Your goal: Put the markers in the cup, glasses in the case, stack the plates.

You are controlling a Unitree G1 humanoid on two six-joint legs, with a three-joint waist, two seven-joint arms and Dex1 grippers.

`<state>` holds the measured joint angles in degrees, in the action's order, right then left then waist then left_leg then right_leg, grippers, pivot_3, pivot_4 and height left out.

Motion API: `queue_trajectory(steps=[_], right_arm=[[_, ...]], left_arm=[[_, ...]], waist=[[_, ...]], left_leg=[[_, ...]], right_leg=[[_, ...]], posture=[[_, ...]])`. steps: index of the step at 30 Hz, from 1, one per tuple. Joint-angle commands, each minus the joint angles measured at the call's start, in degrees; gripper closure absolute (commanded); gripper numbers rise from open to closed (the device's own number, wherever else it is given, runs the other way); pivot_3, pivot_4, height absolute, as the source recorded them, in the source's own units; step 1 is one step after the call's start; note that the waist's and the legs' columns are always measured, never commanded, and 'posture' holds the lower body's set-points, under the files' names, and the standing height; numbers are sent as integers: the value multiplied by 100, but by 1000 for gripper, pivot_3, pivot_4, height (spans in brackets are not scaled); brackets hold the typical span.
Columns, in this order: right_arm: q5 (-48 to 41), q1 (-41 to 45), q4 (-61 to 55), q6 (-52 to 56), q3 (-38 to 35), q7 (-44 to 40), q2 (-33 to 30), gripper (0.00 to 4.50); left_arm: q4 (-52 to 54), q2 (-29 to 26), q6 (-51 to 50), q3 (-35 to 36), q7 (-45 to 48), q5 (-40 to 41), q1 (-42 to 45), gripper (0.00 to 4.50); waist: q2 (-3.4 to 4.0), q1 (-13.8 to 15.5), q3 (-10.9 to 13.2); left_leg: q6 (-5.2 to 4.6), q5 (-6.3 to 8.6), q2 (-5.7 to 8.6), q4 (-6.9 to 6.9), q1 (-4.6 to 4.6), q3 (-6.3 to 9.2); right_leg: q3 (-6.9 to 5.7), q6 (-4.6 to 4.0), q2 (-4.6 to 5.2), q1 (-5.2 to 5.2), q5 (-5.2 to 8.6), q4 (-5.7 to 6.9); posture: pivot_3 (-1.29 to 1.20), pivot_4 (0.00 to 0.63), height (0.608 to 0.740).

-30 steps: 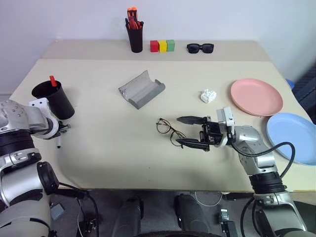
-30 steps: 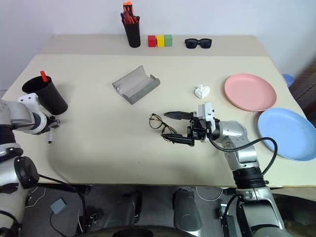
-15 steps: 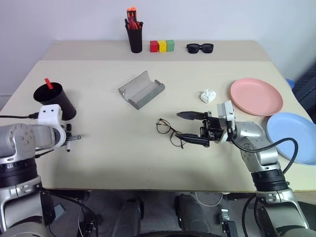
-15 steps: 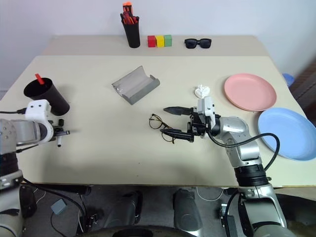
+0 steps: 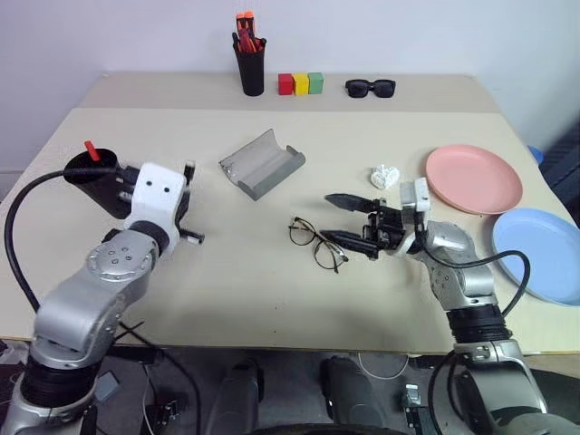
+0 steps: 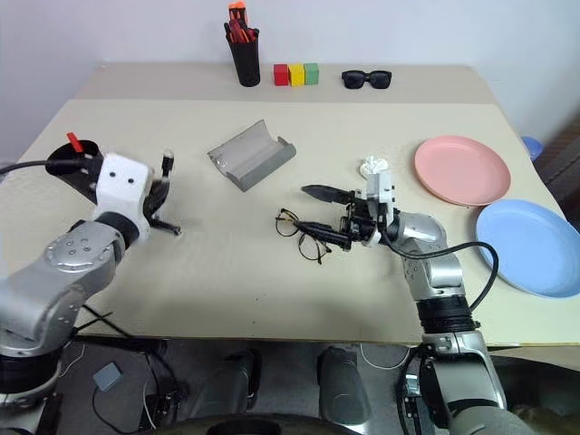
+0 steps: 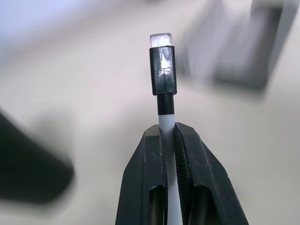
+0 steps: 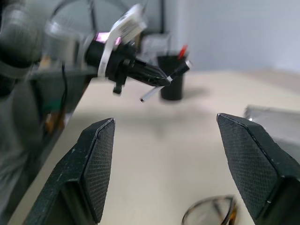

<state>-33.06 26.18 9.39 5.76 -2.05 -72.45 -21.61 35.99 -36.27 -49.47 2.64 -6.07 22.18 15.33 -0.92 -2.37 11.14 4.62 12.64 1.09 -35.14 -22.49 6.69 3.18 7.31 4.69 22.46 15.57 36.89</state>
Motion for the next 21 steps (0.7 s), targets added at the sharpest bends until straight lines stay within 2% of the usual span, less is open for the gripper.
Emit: queue_trajectory(steps=[1, 9, 15, 21], right_arm=[[-182, 286, -14, -166, -264, 154, 150, 961], [-137, 584, -192, -212, -196, 519, 502, 961], [-142, 801, -239, -78, -104, 652, 649, 961], [-101, 929, -44, -114, -91, 613, 711, 961]], left_arm=[[-432, 313, 1102, 225, -306, -859, 209, 4476], [-1186, 767, 2139, 887, -669, -1730, 659, 4476], [-1507, 810, 2539, 1343, -1154, -2438, 1028, 4476], [-1798, 886, 3229, 1743, -1466, -2902, 783, 4476]], waist=[[0, 5, 0], [0, -1, 0], [0, -2, 0], [0, -9, 0]], left_leg=[[0, 0, 0, -2, -1, 0], [-2, 0, 0, 0, -4, 1], [-2, 0, 1, -1, -4, 2], [-3, 0, 1, 3, -4, 2]], right_leg=[[0, 3, 0, 0, -2, 0], [-1, 13, -1, 5, -6, 3], [-2, 14, -1, 7, -7, 7], [-2, 14, -1, 10, -7, 8]], posture=[[0, 150, 740], [0, 150, 740], [0, 150, 740], [0, 150, 740]])
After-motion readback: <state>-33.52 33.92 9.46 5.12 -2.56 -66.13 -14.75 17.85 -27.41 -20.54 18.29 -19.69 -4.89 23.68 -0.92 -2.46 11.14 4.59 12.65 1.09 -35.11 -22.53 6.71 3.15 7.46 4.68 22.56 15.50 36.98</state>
